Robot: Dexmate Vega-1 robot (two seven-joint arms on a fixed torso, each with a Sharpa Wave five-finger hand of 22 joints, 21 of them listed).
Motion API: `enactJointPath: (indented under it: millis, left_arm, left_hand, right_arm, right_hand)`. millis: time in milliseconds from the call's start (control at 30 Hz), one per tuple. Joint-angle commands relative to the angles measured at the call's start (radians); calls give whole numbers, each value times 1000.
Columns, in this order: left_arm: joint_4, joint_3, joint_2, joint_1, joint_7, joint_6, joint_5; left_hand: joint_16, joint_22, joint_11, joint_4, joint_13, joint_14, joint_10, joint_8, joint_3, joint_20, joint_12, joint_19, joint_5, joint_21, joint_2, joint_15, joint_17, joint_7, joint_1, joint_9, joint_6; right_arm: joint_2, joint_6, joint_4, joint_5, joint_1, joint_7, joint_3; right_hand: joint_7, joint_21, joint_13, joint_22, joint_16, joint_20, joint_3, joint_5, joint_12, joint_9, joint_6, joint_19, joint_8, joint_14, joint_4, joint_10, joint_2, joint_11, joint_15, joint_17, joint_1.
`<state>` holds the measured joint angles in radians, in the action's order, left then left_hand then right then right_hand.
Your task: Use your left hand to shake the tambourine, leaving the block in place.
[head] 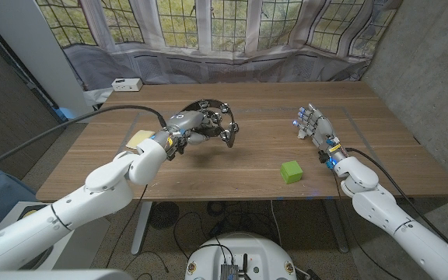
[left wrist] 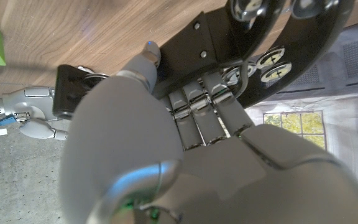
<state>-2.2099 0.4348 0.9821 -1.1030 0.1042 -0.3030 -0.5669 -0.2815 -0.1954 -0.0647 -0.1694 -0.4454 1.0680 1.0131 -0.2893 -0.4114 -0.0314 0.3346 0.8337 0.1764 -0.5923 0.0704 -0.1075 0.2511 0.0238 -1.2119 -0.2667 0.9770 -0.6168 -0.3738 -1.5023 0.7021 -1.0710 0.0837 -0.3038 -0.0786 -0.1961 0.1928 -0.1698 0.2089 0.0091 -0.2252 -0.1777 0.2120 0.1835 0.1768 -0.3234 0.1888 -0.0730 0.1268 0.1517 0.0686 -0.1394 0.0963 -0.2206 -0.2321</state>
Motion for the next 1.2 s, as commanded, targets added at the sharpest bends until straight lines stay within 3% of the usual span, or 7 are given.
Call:
enactJointPath:
  millis: [33,367,633,967,1200]
  left_arm:
    - [-53,-45,47,-104,18,-37,18]
    - [-63,-73,60,-163,58,-44,36]
    - [-24,-86,68,-204,107,13,70]
    - [-10,-86,127,-215,61,34,69]
    - [19,-81,130,-208,56,61,91]
  left_hand:
    - [-9,-1,-23,11,-144,70,31,-4,-22,-1,0,-4,7,-9,68,-73,27,23,-3,-4,27]
    - [-9,0,-24,10,-145,70,31,-4,-24,1,-3,-8,7,-12,67,-72,28,24,-3,-4,28]
    - [-9,0,-21,9,-146,65,33,-4,-25,3,-5,-12,7,-15,68,-71,30,27,-5,-3,30]
    - [-8,0,-19,7,-146,61,33,-4,-27,5,-8,-18,7,-18,65,-70,31,27,-8,-2,32]
    - [-10,0,-20,6,-146,59,34,-3,-27,7,-11,-21,7,-19,65,-70,34,27,-10,-2,32]
  right_arm:
    - [-6,-17,-16,0,-24,-10,14]
    - [-12,-18,-21,3,-30,-11,21]
    - [-21,-3,-40,-8,-32,-24,20]
    - [-28,6,-70,-22,-50,-52,21]
    - [-24,7,-76,-30,-52,-62,18]
  right_hand:
    - [-4,0,2,-3,-2,1,-5,-2,1,3,1,-5,1,-5,4,9,2,1,1,-5,-11]
    - [-4,0,2,-3,-1,2,-5,-2,0,3,1,-5,1,-6,3,9,2,1,1,-5,-11]
    - [-5,0,2,-3,-1,2,-4,-2,1,3,2,-4,2,-6,3,11,2,1,-1,-5,-11]
    - [-4,0,2,-3,-2,2,-4,-2,0,3,1,-4,1,-5,3,10,2,0,-1,-5,-11]
    - [-4,0,2,-3,-2,2,-4,-2,0,3,1,-4,1,-6,4,10,2,2,-1,-5,-12]
